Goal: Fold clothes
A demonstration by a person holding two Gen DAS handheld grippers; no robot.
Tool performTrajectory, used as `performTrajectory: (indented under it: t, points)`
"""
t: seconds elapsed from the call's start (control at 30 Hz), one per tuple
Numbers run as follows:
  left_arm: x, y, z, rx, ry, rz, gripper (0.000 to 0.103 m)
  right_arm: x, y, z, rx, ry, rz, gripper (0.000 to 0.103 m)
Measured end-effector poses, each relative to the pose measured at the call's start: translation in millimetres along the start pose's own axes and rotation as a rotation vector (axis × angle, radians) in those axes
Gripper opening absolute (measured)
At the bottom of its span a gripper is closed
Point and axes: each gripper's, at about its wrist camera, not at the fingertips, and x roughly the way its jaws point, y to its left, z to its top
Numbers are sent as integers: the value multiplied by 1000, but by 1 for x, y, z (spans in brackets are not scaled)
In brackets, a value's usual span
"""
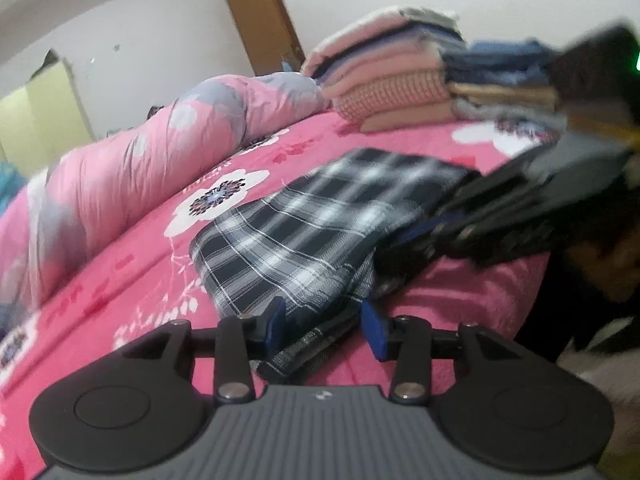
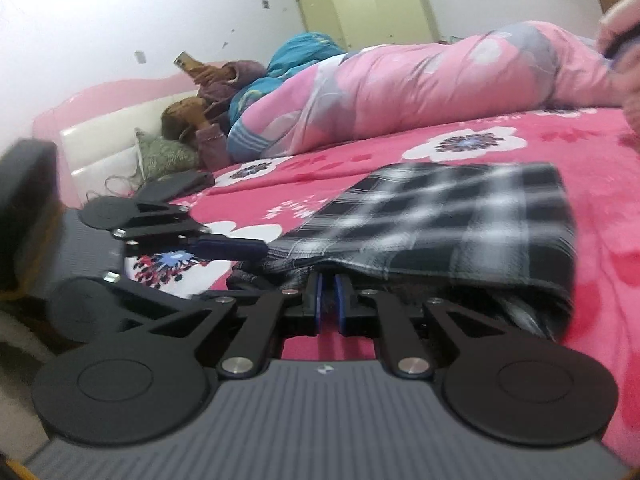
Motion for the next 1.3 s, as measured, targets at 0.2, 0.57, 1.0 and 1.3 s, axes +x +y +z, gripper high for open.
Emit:
performTrajectory:
  t: [0.2,0.57,1.0,1.3]
  points:
    - [11,5,0,-34,12,24,24,7,-3,1,18,13,-14,6]
    - [-1,13,-4,-67,-32,-27,2,20,4,2,-26,-8,-57,3]
    - [11,8,-19,-2,40,-10,4,-8,-4,-8,-56,-92,-230,4]
    - [-2,5,-13,23,-1,11,4,-13,21,-13,-145,25,-35,6]
